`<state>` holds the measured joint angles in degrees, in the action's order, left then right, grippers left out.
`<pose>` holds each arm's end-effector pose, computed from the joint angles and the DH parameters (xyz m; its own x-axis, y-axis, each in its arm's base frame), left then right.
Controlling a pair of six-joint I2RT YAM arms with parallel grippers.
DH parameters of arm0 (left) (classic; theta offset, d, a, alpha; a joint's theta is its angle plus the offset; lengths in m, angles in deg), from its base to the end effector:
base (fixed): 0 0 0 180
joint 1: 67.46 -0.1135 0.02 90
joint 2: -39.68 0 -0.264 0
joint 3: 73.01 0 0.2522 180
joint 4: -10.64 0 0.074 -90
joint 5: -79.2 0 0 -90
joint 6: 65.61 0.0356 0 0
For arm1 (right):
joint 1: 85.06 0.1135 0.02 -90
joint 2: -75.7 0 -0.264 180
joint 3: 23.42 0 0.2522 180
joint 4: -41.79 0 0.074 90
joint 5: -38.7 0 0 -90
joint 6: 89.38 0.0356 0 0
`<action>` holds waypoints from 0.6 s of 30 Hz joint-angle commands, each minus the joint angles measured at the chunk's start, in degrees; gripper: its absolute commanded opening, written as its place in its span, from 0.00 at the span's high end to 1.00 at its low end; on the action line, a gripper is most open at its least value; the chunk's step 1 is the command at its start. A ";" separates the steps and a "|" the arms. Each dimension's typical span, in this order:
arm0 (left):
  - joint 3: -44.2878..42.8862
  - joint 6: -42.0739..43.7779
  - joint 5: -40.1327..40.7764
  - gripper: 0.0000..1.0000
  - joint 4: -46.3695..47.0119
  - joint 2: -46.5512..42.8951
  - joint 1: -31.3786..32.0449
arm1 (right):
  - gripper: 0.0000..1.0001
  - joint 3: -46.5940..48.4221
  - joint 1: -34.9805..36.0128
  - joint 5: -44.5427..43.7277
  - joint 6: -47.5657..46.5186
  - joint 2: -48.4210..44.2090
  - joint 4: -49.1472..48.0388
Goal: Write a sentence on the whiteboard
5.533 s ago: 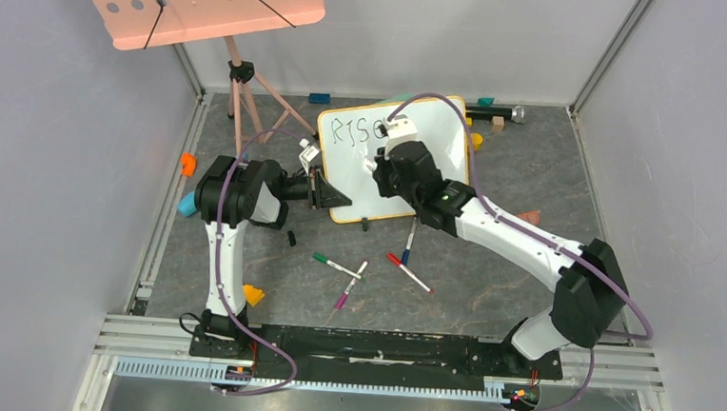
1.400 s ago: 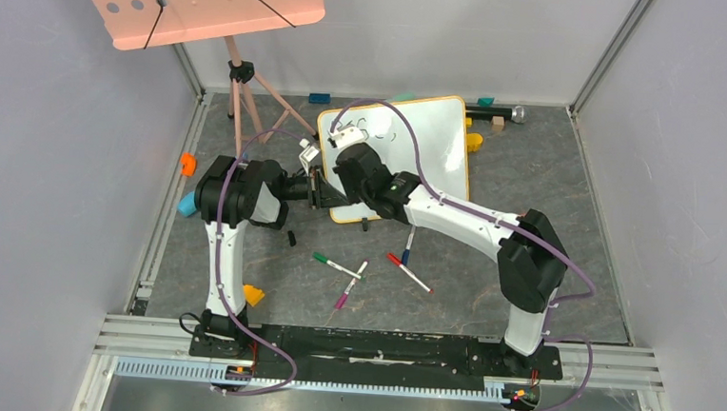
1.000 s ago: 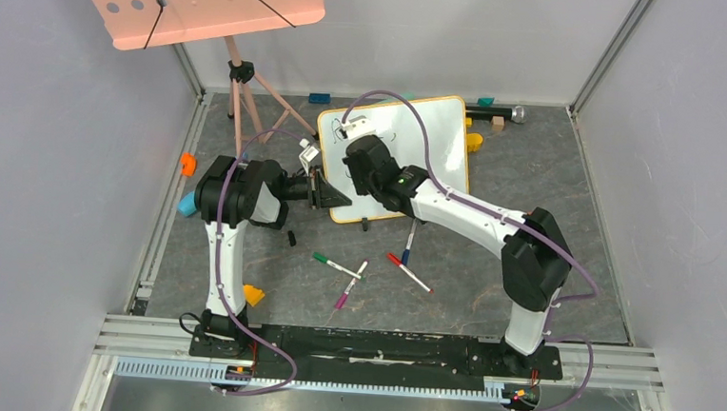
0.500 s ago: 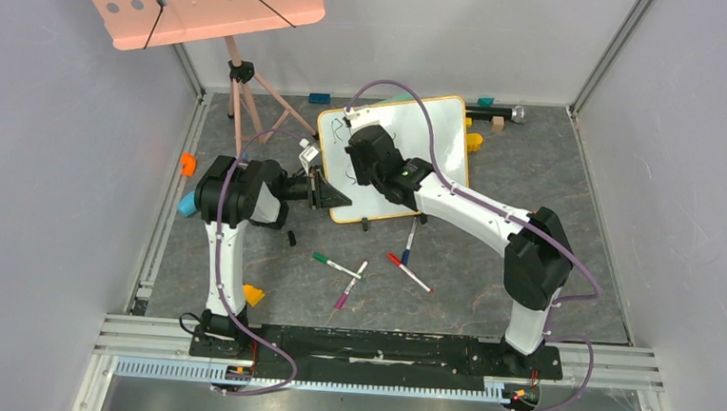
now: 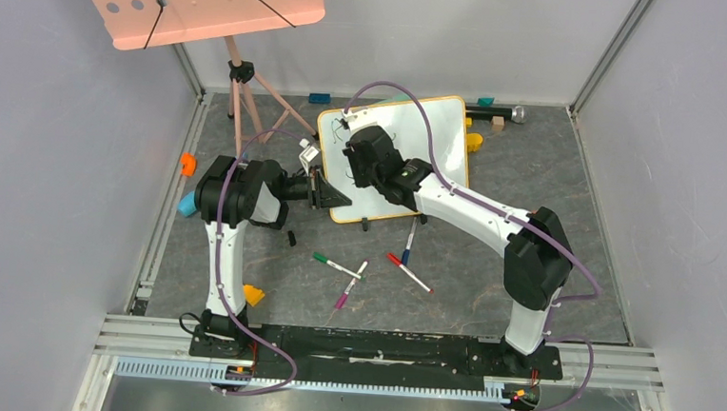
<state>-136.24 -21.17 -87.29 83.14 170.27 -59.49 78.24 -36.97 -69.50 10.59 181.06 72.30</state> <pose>0.3625 -0.0857 0.0886 -0.6458 -0.0780 -0.7595 0.7575 0.0591 -0.6501 0.2960 0.3131 0.2912 -0.4624 -0.2689 -0.8449 -0.4613 0.8867 -0.0298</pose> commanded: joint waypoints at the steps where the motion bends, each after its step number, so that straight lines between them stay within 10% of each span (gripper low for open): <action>1: 1.40 3.90 -5.57 0.98 3.00 1.64 1.08 | 1.00 -0.18 -0.10 -0.04 0.30 -1.18 -2.35; 18: 1.40 3.90 -5.59 0.98 2.95 1.70 1.02 | 1.00 0.48 -0.09 -1.11 0.12 1.16 -1.86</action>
<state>-136.24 -21.17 -87.29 83.14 170.27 -59.49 78.17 -36.97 -69.78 10.59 181.68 72.34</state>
